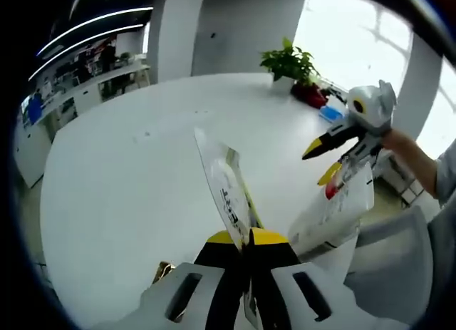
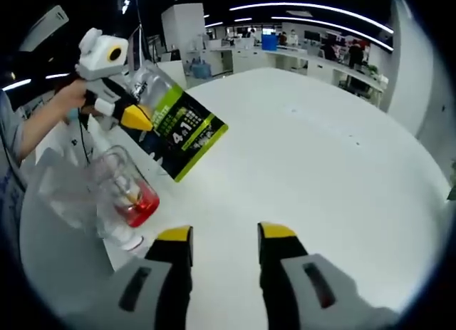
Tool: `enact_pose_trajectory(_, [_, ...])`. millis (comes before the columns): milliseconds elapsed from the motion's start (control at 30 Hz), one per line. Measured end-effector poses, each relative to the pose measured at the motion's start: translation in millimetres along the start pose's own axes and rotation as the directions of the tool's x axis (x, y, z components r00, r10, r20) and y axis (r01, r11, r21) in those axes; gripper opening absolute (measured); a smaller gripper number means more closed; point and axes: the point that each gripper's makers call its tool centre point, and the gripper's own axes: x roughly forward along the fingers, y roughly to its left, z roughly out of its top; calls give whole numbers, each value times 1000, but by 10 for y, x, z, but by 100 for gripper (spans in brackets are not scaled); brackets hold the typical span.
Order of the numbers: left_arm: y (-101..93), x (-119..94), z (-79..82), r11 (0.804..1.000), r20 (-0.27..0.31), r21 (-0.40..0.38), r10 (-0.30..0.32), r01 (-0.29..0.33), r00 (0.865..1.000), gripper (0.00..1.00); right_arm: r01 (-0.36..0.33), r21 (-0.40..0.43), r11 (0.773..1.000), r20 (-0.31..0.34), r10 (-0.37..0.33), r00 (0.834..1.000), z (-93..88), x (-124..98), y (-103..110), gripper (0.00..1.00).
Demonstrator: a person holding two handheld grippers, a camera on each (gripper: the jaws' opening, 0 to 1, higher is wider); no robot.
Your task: Arrange the skincare products in the storage area until every visible bottle or jar stands upright without overlapping.
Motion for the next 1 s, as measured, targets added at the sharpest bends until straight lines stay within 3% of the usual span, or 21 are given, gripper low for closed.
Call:
enact_pose_trajectory(200, [-24,-121,-16,1000,-12,28,2,-2,1000,0,4,-37,999,-31,-5,999,-63,-125,134,44])
enact_pose_trajectory(467, [-59,-283,-51,998,-33,67,-1,3,999,0,8,-48,999,-27,-9,1000,-71,-265,266,49])
enact_pose_trajectory(1000, [-169,-576,-300,989,-115,144,-29,45,993,0,11,-43,999,-10,-12,1000,-108,-403,621,63])
